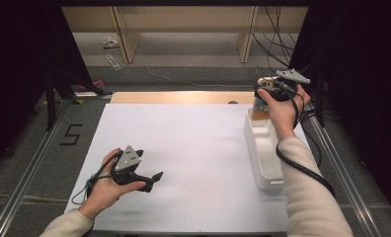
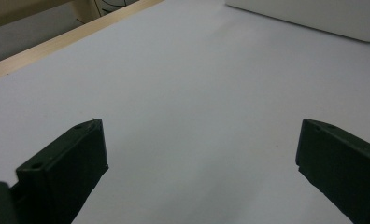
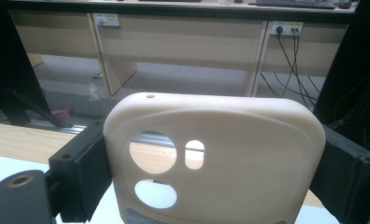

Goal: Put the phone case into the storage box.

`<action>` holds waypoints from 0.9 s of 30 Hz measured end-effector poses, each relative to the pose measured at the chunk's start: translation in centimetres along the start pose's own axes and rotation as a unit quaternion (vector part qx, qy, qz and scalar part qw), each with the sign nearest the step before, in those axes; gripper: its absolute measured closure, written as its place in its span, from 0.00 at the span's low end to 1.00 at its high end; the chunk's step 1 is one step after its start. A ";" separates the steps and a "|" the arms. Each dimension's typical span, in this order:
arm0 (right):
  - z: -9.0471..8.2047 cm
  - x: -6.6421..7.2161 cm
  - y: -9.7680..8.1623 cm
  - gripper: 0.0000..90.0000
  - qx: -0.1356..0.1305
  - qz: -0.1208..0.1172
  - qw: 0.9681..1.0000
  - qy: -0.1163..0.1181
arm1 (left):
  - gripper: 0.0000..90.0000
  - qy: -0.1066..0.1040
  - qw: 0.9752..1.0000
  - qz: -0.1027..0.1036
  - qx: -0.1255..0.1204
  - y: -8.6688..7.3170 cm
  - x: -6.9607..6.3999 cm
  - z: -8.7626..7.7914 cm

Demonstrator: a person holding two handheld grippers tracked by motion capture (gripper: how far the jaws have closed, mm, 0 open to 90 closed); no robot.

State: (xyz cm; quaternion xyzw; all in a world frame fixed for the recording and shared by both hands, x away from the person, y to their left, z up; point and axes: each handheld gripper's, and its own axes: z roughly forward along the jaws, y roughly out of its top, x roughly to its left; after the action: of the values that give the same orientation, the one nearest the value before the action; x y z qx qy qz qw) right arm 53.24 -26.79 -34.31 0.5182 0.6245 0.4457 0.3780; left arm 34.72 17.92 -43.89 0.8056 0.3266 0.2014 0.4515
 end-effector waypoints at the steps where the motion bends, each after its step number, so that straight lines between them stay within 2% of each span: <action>1: 0.0 0.0 0.0 0.13 0.001 0.001 1.000 -0.001 | 0.02 0.000 1.000 0.000 0.000 0.0 0.0 0.0; 27: 1.3 0.1 -0.4 0.13 0.015 -0.004 1.000 -0.004 | 0.02 -0.001 1.000 0.000 0.000 0.0 0.0 0.0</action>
State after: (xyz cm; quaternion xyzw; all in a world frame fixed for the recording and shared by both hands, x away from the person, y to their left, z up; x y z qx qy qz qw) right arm 54.36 -26.47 -35.08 0.5229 0.6315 0.4332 0.3743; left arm 34.73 17.93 -43.90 0.8055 0.3265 0.2008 0.4519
